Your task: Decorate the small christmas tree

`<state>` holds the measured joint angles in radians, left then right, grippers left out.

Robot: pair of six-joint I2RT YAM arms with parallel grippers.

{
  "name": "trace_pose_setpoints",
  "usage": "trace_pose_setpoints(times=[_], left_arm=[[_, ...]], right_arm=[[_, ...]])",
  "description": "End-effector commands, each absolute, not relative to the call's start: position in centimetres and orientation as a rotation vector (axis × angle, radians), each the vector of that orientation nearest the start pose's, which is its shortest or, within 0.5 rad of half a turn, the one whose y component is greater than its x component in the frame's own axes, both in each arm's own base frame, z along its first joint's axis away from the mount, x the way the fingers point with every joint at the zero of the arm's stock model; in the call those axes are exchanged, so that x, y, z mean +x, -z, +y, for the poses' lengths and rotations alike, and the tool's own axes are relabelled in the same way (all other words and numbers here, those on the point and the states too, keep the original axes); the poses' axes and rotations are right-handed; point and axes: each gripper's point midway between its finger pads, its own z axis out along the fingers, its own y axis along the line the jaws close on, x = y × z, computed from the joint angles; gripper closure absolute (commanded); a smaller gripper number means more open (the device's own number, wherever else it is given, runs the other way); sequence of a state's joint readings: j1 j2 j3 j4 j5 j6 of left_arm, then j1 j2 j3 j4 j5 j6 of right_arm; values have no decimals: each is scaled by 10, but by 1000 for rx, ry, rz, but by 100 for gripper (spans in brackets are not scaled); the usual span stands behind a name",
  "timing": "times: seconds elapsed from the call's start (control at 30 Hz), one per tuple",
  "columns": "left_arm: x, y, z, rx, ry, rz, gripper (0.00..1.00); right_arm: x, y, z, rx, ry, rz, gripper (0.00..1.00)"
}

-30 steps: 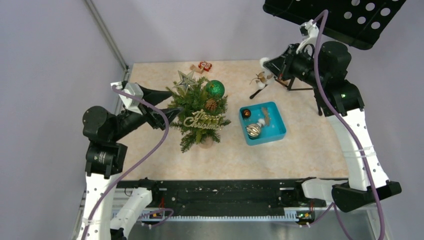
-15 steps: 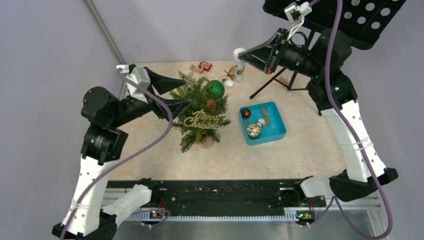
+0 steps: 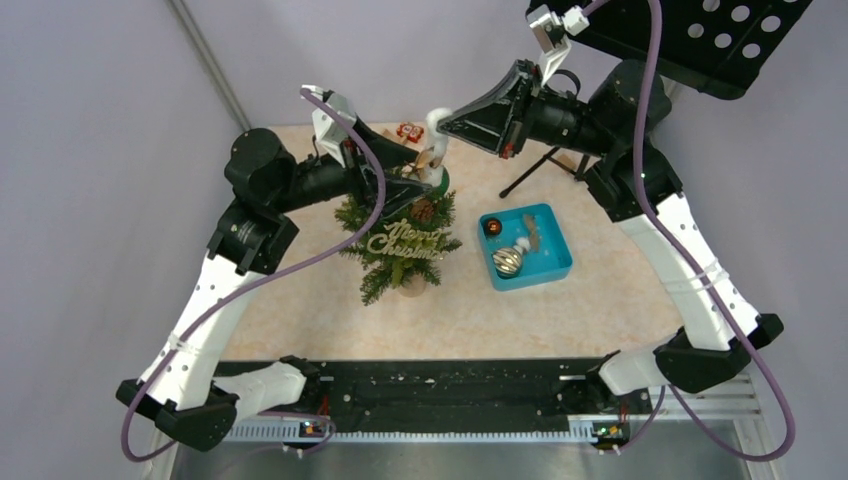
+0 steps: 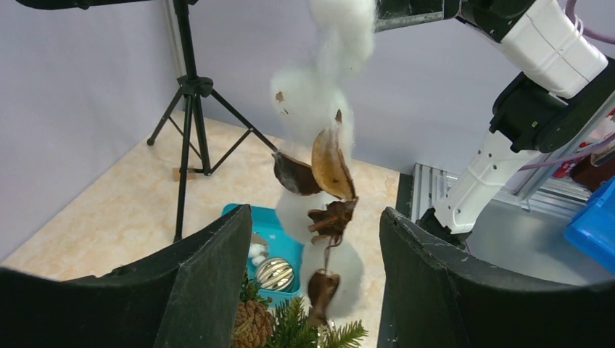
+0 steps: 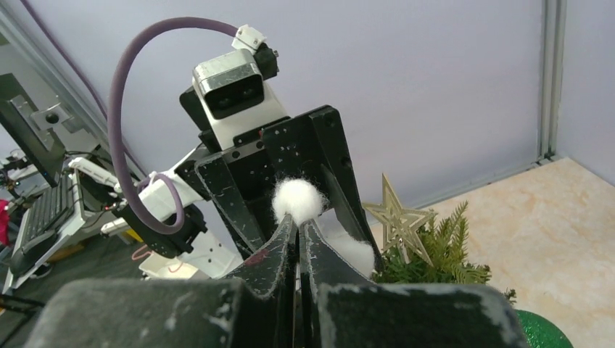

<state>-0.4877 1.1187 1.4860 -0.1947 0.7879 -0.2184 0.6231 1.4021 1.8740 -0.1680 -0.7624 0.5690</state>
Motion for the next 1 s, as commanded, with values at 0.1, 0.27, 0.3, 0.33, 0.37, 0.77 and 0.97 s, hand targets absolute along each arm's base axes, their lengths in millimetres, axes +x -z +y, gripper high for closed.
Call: trace_pose_setpoints(times=[0.1,0.27,0.3,0.33,0.37,0.77,0.97], left_arm=[[198,-519,-261,873,1146,1174,35],[200,-511,-269,855,1214,1217,39],[202,-510,-270,848,1225,1227,39],[203,-509,-270,837,1227,1234,40],[205,-510,-270,830,1224,1233,40],[198,-518,-272,848,1270,1205,99],[196,-509,-260,828,1222,1265,100]], right_arm=[[189,-590,318,-800,-1483,1175,100],[190,-588,323,-804,-1497,1172,100],[190,-589,323,-804,-1497,1168,100],[190,-589,323,-806,-1496,1163,100],[189,-590,323,-806,-1497,1161,100],[187,-580,323,-834,-1481,1164,100],[205,-542,328,-818,-1410,1306,100]])
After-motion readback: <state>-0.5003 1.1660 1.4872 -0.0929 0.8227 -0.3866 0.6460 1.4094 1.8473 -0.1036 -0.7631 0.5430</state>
